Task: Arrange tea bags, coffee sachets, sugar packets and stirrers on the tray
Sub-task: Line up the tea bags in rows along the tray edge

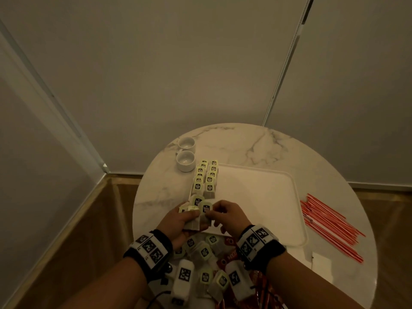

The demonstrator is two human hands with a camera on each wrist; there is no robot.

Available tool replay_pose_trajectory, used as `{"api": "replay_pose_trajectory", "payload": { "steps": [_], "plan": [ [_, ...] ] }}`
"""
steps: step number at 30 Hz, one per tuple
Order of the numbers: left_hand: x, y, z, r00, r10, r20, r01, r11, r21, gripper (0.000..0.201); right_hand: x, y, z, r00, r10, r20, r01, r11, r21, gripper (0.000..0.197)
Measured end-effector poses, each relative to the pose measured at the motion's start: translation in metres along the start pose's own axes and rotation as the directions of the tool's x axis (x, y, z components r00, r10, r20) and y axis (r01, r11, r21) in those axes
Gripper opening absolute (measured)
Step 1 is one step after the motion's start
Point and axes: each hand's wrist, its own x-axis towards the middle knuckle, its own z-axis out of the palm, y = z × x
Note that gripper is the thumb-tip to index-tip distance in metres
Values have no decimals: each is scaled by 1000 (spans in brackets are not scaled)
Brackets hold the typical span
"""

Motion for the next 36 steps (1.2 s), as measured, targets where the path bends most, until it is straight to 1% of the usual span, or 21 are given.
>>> {"api": "replay_pose_trajectory", "payload": {
  "steps": [2, 3, 5, 7, 9, 12, 15, 17, 19, 23, 26, 28, 30, 31, 33, 36],
  "plan": [
    [1, 1, -4, 1000, -5, -23, 5, 1000, 2, 31, 5, 5, 1, 999, 28, 36, -29, 999, 20, 7],
    [2, 1, -7, 999, -6, -38, 6, 1000, 2, 30, 9, 6, 1, 998, 45, 35, -47, 998, 49, 7],
    [2, 0, -11, 998, -18, -65, 18, 1000, -7, 27, 21, 8, 0, 995, 98, -12, -95, 987, 126, 12],
    [4, -2, -17, 994, -31, -103, 30, 999, -16, 27, 34, 10, -1, 987, 148, -65, -137, 978, 155, 13],
    [5, -4, -21, 990, -35, -134, 34, 999, -5, 27, 47, 10, -1, 983, 160, -85, -153, 984, 89, 10],
    [5, -6, -28, 987, -18, -162, 22, 1000, 21, 27, 64, 11, 3, 983, 149, -108, -159, 983, -90, 3],
    [4, -7, -36, 983, 2, -181, 8, 998, 56, 27, 82, 11, 13, 974, 168, -150, -188, 974, -128, 13],
    [4, -7, -41, 981, 8, -195, 5, 998, 65, 28, 93, 9, 19, 973, 174, -154, -202, 962, -186, 8],
    [3, -7, -44, 979, 9, -204, 4, 998, 63, 29, 101, 7, 25, 974, 171, -149, -205, 946, -252, 8],
    [3, -7, -47, 977, 11, -213, 2, 998, 59, 29, 113, 7, 32, 961, 196, -196, -255, 901, -350, 21],
    [3, -5, -48, 977, 20, -213, -5, 997, 72, 29, 114, 8, 32, 950, 213, -229, -288, 881, -376, 24],
    [3, -3, -47, 978, 26, -206, -8, 996, 86, 27, 114, 8, 29, 948, 199, -248, -285, 878, -385, 24],
    [2, -2, -48, 980, 28, -199, -9, 995, 97, 27, 112, 8, 25, 941, 199, -275, -289, 894, -343, 24],
    [2, -1, -48, 980, 27, -199, -7, 995, 100, 27, 111, 9, 22, 934, 203, -294, -293, 906, -306, 25],
    [2, 0, -49, 980, 23, -198, -4, 995, 96, 29, 110, 12, 14, 919, 226, -324, -315, 914, -255, 35],
    [3, 1, -50, 981, 21, -191, -3, 996, 93, 31, 110, 19, 7, 908, 251, -335, -343, 904, -255, 42]
  ]
}}
